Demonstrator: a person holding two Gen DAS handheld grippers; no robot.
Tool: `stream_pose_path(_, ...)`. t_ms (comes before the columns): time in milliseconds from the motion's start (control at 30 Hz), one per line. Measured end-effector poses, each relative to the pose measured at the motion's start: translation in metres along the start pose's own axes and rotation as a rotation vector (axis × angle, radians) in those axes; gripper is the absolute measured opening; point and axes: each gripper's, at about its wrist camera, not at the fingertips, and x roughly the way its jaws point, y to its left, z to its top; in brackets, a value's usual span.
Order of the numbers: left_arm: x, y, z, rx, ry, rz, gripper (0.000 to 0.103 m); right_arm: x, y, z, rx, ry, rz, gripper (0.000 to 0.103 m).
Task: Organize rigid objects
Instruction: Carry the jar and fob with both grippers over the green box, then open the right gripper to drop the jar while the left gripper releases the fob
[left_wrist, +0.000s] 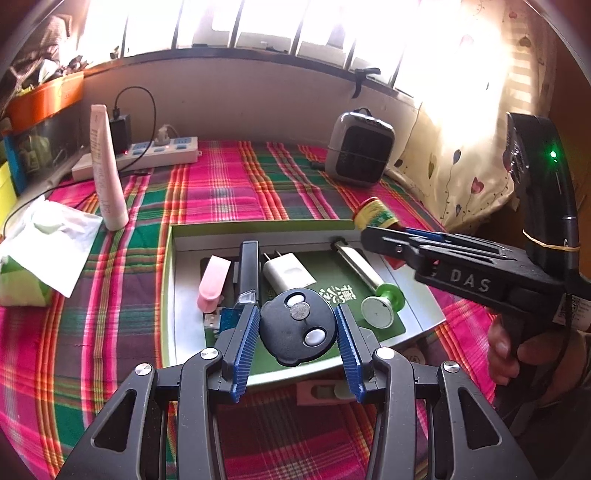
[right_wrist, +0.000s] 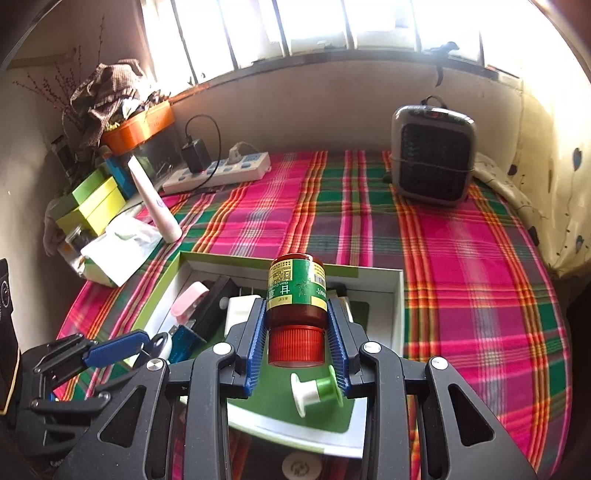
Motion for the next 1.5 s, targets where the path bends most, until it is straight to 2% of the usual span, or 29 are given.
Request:
stream_pose_path(500,0.03,-0.007,0.003,0.016,0.048,0.018,0.041,0.043,-0.001,-0.003,-0.01,0.081,0.027,0.033)
stream_pose_path(1500,0.049,-0.001,0.0,0.01,0.098,0.029,0.041,0.061,-0.007,-0.007,-0.019,0.111,-0.001,0.033)
